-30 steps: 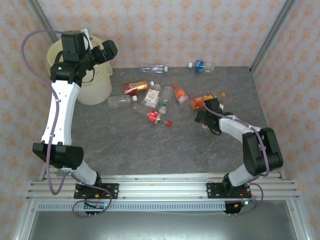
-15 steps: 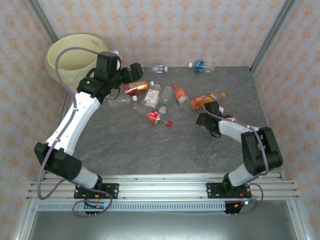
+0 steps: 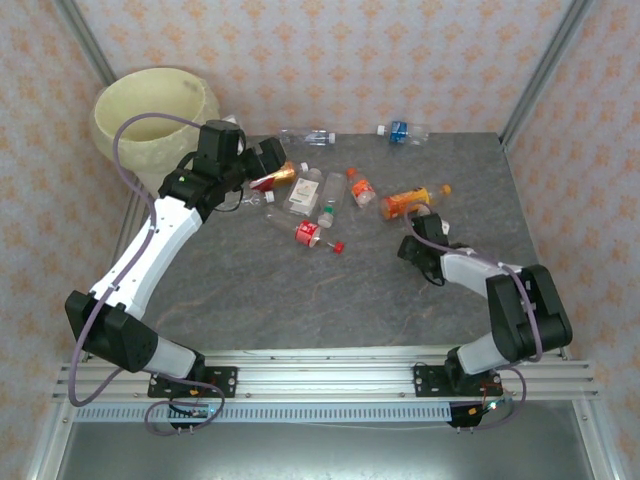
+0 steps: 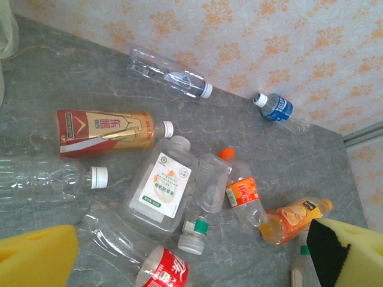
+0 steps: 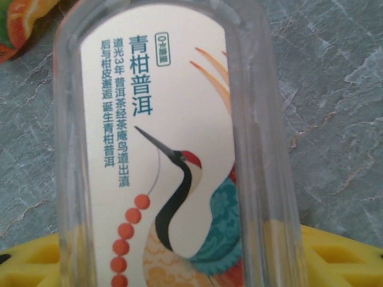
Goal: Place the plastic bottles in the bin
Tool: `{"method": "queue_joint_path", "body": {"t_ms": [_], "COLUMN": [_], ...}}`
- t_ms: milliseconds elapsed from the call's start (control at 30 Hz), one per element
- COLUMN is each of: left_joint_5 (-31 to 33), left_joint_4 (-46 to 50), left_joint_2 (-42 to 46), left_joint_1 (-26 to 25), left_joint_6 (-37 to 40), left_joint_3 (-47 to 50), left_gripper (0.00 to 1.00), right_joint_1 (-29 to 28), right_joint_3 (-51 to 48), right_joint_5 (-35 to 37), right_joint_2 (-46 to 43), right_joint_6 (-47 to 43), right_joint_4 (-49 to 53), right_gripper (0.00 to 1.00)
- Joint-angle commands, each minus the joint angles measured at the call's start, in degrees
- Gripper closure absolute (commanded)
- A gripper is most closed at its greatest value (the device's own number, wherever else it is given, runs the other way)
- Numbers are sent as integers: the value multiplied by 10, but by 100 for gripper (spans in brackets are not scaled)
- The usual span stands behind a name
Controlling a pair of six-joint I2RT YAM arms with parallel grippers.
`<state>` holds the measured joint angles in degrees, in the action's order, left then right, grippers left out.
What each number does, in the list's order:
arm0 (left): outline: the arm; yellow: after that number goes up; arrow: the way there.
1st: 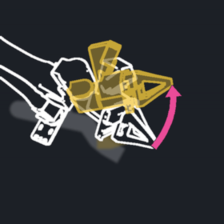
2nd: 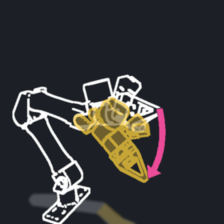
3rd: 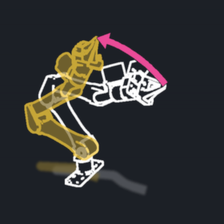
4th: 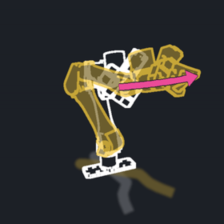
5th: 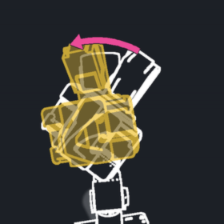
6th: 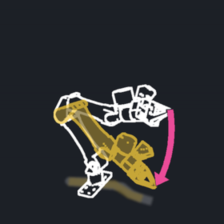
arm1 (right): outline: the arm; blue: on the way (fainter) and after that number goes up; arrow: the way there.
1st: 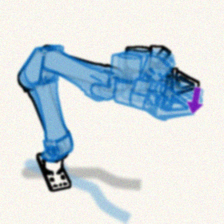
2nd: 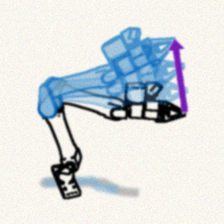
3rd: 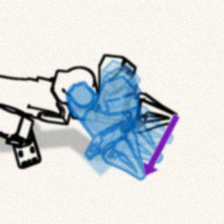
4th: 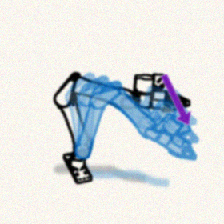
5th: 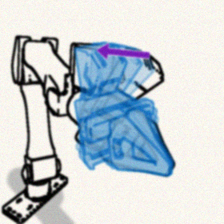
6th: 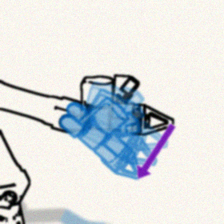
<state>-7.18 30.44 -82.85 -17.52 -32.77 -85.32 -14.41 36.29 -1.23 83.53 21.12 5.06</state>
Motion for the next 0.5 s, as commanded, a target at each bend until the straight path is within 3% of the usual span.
{"method": "queue_joint_path", "body": {"t_ms": [0, 467], "left_joint_5": [12, -44], "left_joint_4": [-6, -61], "left_joint_2": [25, 41], "left_joint_1": [-1, -1], "left_joint_6": [0, -1], "left_joint_3": [11, 55], "left_gripper": [0, 0], "right_joint_1": [-1, -19], "right_joint_3": [-20, -49], "right_joint_5": [24, 30], "right_joint_2": [-31, -145], "right_joint_6": [-7, -19], "right_joint_4": [-26, -19], "right_gripper": [40, 62]}}
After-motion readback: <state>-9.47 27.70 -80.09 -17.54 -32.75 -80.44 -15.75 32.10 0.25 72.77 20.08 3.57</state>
